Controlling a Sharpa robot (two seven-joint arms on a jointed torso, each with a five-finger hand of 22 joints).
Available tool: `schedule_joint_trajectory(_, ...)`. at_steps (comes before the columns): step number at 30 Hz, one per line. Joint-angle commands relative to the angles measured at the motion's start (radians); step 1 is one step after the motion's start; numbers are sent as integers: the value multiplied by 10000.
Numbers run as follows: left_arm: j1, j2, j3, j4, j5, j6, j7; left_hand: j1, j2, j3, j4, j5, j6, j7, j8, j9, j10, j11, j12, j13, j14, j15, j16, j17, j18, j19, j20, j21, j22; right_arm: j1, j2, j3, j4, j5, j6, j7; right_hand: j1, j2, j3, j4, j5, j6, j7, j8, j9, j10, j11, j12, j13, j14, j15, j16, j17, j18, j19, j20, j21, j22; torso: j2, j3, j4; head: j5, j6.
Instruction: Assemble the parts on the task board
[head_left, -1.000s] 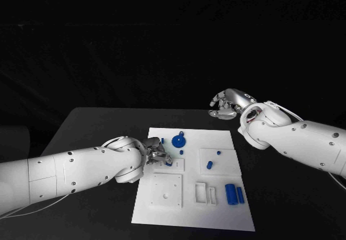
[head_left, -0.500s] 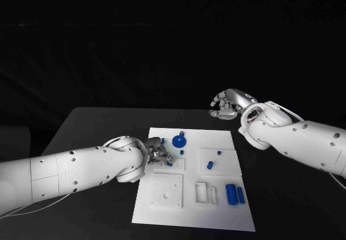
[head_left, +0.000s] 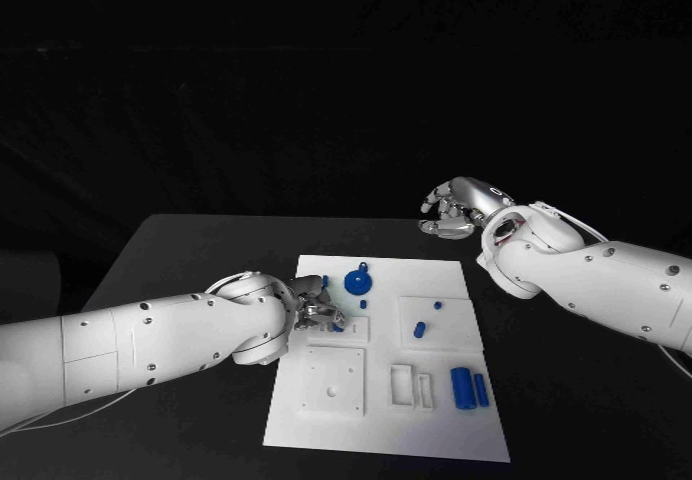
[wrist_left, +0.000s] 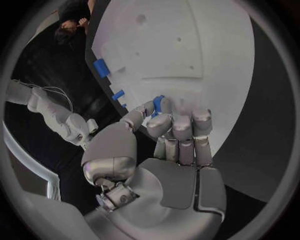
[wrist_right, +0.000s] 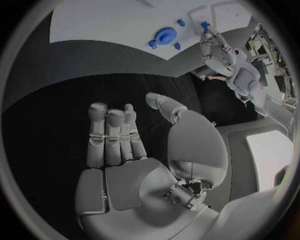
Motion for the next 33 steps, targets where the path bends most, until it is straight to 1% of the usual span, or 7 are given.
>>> schedule_joint_trajectory(1,-12,36,-4,4,-229,390,-26,114,127,172,9,34,1704,-1299,21,-15,-606,-641,63,-13,685,-711,40,5,145,-67,-1066,61,140,3,-1,4,8,-43,116,10,74,27,60,-21,58,25,80,59,17,-77,14,46,-15,69,-22,-36,13,578,63,-2,-66,17,3,-2,1,0,1)
schedule_joint_trajectory(6,-12,33,-4,-7,-273,560,-23,150,102,187,-39,20,1693,-1298,34,-42,-608,-640,70,-21,678,-710,40,1,149,-70,-1067,68,142,3,-3,4,4,-43,122,10,72,27,58,-24,84,27,79,59,18,-78,14,50,-20,70,-22,-37,14,578,64,-2,-67,20,-1,-3,-1,-1,-7)
schedule_joint_trajectory(19,-11,115,-2,-87,-257,622,-26,168,91,190,-61,-17,1678,-1292,45,-68,-612,-636,72,-31,669,-707,36,-4,148,-75,-1064,71,140,3,-2,4,9,-43,119,13,68,27,55,-24,109,31,79,61,20,-79,14,56,-27,73,-22,-38,17,578,67,-1,-69,24,2,3,2,-11,-7)
schedule_joint_trajectory(23,-10,154,-1,-129,-200,676,-60,152,102,175,-31,-120,1654,-1283,63,-107,-616,-625,71,-51,654,-705,24,-16,142,-82,-1056,69,133,3,1,4,8,-43,130,13,65,27,54,-23,115,31,79,61,20,-79,14,57,-28,74,-22,-38,18,578,67,-1,-70,25,1,4,-6,-20,8)
schedule_joint_trajectory(26,-9,210,-1,-150,-165,796,-86,137,103,159,28,-396,1609,-1267,94,-169,-623,-607,62,-92,632,-709,4,-36,140,-97,-1049,63,124,2,-1,4,8,-43,134,13,64,27,53,-23,118,32,79,61,20,-79,14,58,-30,74,-22,-38,18,578,68,-1,-70,26,0,4,-7,-20,9)
schedule_joint_trajectory(28,-9,235,-1,-172,-157,840,-91,136,90,152,87,-824,1558,-1249,116,-223,-625,-585,49,-133,605,-710,-22,-60,141,-120,-1045,55,119,2,2,4,9,-43,133,13,64,27,53,-23,121,32,79,61,20,-80,14,59,-30,74,-22,-39,18,578,68,-1,-70,27,1,8,-1,-22,6)
schedule_joint_trajectory(33,-8,265,-1,-238,-115,1025,-130,133,-8,125,191,-1254,1493,-1216,175,-331,-621,-549,34,-210,561,-702,-46,-97,136,-169,-1036,45,116,2,5,4,8,-43,144,13,62,27,51,-23,127,32,79,61,21,-80,14,60,-33,74,-22,-40,19,578,68,-1,-71,28,-3,9,1,-41,14)
